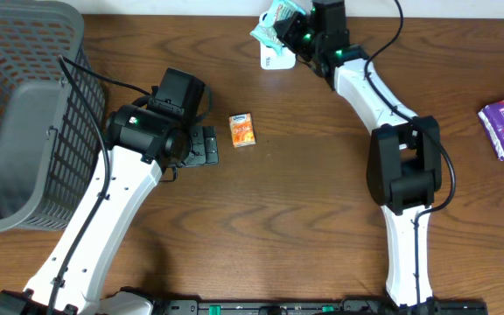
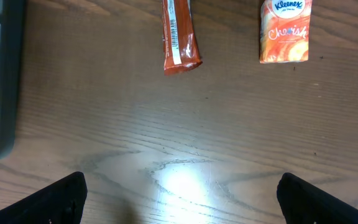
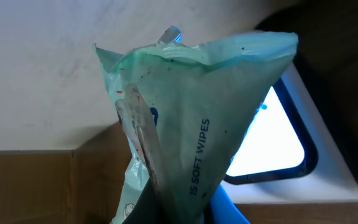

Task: Scan the item barcode
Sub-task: 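Hold the green wipes pack up to the scanner window, then carry the wipes pack to the right side beside the floral pack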

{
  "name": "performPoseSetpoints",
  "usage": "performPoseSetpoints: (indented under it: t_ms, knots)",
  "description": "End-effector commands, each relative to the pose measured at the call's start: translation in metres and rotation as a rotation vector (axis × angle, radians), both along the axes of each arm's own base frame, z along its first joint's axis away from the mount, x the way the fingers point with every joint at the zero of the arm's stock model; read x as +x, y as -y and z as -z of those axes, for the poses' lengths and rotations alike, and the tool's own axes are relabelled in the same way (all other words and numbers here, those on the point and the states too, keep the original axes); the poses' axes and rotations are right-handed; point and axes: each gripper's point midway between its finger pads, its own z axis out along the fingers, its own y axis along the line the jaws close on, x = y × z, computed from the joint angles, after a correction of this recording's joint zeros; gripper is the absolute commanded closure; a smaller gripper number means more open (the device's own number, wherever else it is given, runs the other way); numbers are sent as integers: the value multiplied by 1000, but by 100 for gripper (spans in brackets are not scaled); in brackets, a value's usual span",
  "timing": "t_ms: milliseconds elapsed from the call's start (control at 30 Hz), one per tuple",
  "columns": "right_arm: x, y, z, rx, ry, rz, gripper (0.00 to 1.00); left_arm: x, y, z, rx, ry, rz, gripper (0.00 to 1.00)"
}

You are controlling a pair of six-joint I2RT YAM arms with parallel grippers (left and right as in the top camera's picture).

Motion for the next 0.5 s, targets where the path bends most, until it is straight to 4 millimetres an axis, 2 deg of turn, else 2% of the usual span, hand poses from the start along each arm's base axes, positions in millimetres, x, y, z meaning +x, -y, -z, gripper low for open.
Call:
performPoseSetpoints:
  t_ms: [0,67,167,267,367,467]
  knots:
    - [8,28,-26,7,58,-44,99,1,-2,-1,9,3,9,2]
    - [8,50,-30,32,35,-48,99,1,-2,-1,9,3,9,2]
    - [2,100,-32,43,-30,-23,99,1,-2,-1,9,3,9,2]
    - [-12,155,-30,-34,-85,11,99,1,-2,-1,9,3,9,2]
    - [-44,232,-17,-179,-211,99,99,1,-2,-1,9,3,9,2]
    - [-76,294,-6,-301,-324,179,99,1,-2,-1,9,3,9,2]
